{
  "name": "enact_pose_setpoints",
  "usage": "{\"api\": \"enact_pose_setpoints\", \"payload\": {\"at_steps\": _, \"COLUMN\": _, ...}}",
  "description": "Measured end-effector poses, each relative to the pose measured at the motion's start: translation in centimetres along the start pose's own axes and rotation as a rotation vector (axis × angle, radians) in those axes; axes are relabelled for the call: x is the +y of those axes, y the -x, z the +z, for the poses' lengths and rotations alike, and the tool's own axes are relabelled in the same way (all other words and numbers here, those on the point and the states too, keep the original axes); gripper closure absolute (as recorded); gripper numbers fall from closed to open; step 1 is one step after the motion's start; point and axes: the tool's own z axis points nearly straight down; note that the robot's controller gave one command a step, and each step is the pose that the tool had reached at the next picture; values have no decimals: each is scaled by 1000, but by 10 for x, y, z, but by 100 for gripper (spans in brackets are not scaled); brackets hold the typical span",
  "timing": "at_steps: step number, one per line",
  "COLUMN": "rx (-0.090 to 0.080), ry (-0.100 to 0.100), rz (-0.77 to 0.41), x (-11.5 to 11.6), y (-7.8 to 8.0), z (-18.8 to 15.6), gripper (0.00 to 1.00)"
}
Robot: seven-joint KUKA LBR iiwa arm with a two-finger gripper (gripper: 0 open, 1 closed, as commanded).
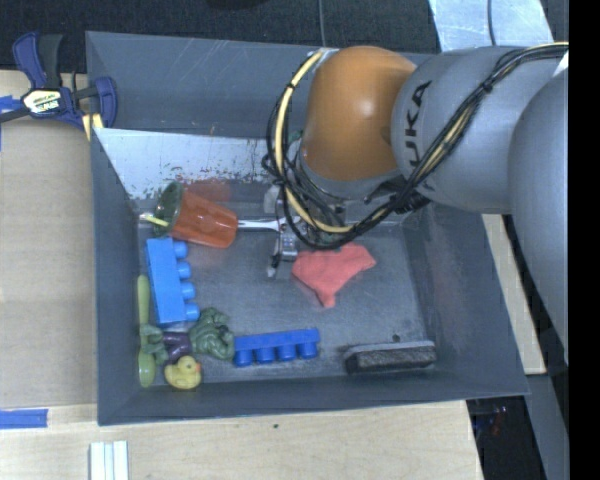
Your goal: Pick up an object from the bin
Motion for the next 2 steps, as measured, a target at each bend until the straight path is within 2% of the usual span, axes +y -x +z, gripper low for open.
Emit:
{"api": "enact_pose_setpoints", "payload": {"at_steps": 1, "rx": 1, "ry": -2, "rz": 14, "x": -51, "y": -14, "z": 15, "gripper": 0}}
{"api": "enact_pose_setpoints", "payload": {"at_steps": 2, "rx": -9, "ry": 0, "rz": -115, "x": -70, "y": -5, "z": 38, "gripper": 0}}
